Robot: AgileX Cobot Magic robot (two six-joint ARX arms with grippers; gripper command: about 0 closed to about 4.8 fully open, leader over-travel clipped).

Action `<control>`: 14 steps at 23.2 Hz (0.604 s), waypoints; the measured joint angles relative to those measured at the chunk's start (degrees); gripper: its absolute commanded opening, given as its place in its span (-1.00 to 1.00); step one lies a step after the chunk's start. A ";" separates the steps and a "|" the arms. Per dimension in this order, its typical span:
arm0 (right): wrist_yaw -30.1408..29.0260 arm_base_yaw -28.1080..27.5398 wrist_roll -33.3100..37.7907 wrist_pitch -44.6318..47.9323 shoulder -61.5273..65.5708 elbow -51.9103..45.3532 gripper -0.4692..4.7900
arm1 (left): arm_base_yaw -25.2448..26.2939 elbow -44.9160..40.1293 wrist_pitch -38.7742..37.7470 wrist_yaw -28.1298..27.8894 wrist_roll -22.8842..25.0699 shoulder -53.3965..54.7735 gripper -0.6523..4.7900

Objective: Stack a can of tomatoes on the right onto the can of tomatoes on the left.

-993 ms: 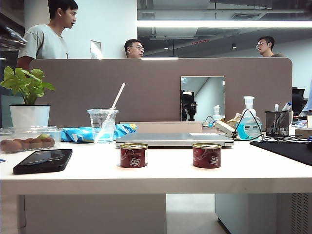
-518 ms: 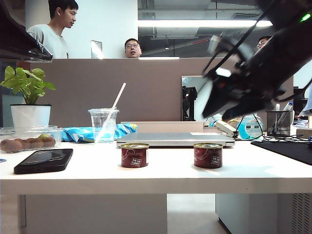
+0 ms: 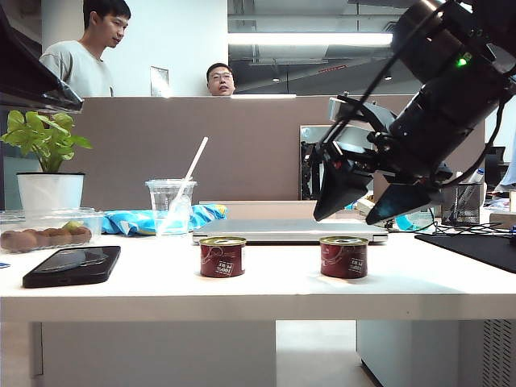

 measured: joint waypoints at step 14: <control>0.07 0.52 -2.80 0.39 5.86 0.02 0.92 | 0.00 0.00 -0.22 -0.22 0.44 0.00 -0.77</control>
